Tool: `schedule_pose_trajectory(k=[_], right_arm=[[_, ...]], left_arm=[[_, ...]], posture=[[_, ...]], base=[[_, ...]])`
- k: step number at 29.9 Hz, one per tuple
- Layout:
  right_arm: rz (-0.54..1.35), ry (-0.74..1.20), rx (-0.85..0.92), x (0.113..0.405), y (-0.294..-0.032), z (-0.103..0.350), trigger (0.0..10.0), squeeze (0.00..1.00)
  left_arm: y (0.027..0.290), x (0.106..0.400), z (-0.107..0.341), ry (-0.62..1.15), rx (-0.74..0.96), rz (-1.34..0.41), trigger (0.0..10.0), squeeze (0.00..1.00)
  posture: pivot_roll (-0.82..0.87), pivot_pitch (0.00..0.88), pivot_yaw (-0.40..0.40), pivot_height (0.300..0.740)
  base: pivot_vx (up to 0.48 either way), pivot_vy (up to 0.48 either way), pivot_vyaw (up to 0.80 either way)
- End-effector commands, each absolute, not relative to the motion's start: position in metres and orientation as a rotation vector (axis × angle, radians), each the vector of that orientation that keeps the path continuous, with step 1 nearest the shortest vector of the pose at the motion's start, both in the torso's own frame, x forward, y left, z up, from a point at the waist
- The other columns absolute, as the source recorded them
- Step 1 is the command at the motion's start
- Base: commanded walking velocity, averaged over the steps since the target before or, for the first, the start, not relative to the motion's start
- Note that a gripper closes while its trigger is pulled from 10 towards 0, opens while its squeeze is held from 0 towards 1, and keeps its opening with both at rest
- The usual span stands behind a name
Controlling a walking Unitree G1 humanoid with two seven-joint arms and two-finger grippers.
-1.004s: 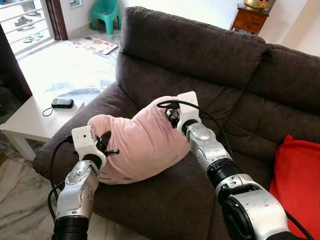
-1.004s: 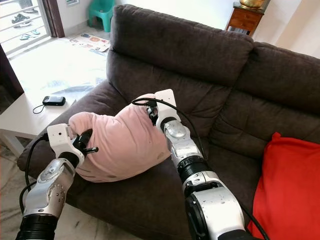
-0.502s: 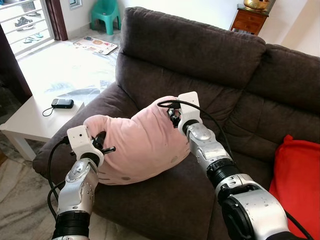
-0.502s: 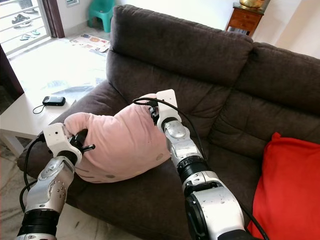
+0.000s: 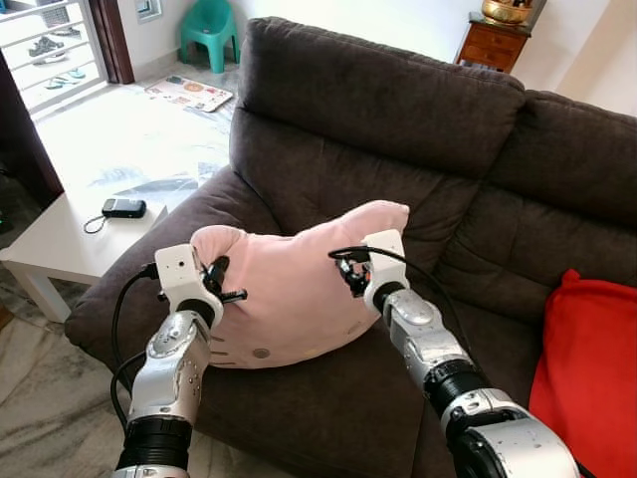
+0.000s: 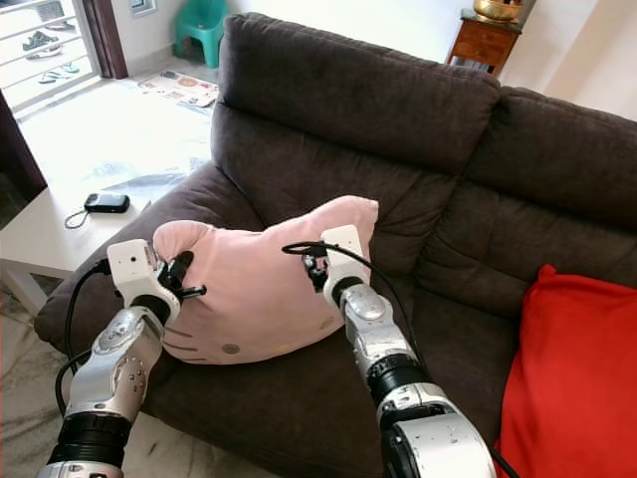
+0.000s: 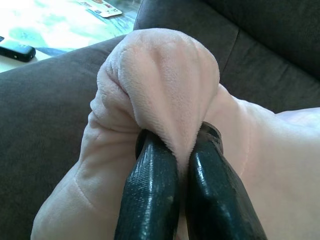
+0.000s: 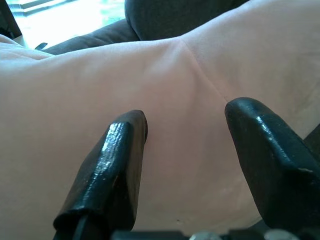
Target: Move the pillow to the sofa from floor
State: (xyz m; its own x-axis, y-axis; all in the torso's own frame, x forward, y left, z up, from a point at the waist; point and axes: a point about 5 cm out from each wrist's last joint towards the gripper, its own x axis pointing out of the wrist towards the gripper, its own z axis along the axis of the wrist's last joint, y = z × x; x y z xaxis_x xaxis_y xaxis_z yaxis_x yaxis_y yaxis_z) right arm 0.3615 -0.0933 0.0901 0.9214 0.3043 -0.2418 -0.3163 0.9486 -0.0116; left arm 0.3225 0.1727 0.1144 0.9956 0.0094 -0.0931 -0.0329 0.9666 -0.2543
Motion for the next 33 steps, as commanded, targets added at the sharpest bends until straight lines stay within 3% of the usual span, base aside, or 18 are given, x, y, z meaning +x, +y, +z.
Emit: schedule_pose_trajectory(k=[1,23,24,25,26,27,33], right_arm=[[0.306,0.224,-0.042,0.363,-0.097,0.093,10.0,0.0],[0.306,0.224,-0.042,0.363,-0.097,0.093,10.0,0.0],[0.306,0.229,-0.037,0.361,-0.1,0.089,10.0,0.0],[0.052,0.339,0.093,0.312,-0.158,0.023,10.0,0.0],[0.052,0.339,0.093,0.312,-0.158,0.023,10.0,0.0],[-0.068,0.372,0.142,0.285,-0.181,0.0,10.0,0.0],[-0.044,0.32,0.159,0.292,-0.176,0.009,10.0,0.0]], left_arm=[[0.17,0.325,0.117,0.079,-0.256,0.008,10.0,0.0],[0.17,0.325,0.117,0.079,-0.256,0.008,10.0,0.0],[0.169,0.325,0.117,0.077,-0.256,0.006,10.0,0.0],[0.188,0.313,0.092,0.128,-0.072,0.068,10.0,0.0],[0.188,0.313,0.092,0.128,-0.072,0.068,10.0,0.0],[0.195,0.306,0.082,0.147,0.01,0.082,10.0,0.0],[0.194,0.306,0.083,0.147,0.015,0.079,10.0,0.0]], posture=[[0.16,0.0,-0.167,0.74],[0.16,0.0,-0.167,0.74],[0.16,0.0,-0.166,0.74],[0.16,0.0,-0.152,0.74],[0.16,0.0,-0.152,0.74],[0.16,0.0,-0.149,0.74],[0.16,0.0,-0.147,0.74]], base=[[0.0,0.0,0.0],[0.0,0.0,0.0],[0.0,0.0,0.0],[0.0,0.0,0.0],[0.0,0.0,0.0],[0.0,0.0,0.0],[0.0,0.0,0.0]])
